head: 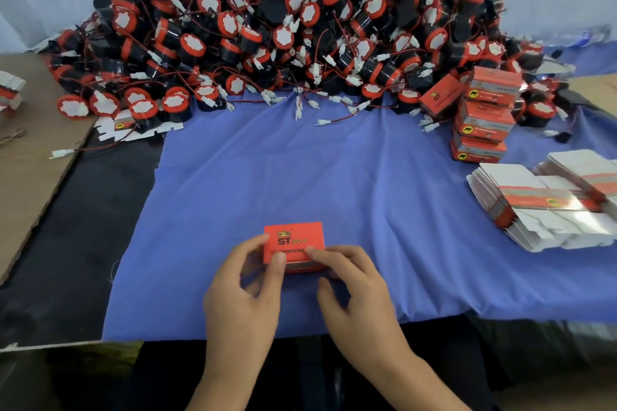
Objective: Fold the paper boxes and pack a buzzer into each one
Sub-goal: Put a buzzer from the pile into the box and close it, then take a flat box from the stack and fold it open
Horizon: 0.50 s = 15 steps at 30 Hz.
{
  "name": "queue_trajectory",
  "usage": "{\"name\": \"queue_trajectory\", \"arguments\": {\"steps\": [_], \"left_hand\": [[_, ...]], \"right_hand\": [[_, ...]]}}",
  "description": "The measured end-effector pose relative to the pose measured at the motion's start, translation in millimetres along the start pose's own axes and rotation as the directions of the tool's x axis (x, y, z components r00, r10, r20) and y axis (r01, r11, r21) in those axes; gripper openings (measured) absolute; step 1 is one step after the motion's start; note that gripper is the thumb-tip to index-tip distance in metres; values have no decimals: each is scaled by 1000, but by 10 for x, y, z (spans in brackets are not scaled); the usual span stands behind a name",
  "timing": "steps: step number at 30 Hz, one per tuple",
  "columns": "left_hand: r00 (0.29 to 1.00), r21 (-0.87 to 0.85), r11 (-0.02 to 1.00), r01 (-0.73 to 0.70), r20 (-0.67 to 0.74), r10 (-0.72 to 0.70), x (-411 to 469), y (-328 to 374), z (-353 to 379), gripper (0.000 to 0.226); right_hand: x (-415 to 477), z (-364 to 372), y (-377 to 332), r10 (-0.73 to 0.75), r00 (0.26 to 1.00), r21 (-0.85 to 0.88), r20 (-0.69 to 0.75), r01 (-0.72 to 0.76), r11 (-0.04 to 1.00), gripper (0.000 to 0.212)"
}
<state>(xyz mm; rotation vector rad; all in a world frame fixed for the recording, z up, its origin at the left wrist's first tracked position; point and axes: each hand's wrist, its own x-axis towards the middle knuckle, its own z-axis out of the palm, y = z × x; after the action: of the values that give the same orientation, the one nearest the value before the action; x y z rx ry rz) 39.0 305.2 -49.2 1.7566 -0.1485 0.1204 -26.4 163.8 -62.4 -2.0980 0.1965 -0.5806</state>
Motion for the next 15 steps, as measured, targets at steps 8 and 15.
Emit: {"name": "queue_trajectory", "arguments": {"steps": [8,15], "left_hand": [[990,-180,981,77,133,-54,224,383,513,18],[858,-255,967,-23,491,150,572,1044,1497,46]], "right_hand": [[213,-362,-70,290,933,339,-213,-208,918,63],[870,-1385,44,234,886,335,-399,-96,937,69]]}}
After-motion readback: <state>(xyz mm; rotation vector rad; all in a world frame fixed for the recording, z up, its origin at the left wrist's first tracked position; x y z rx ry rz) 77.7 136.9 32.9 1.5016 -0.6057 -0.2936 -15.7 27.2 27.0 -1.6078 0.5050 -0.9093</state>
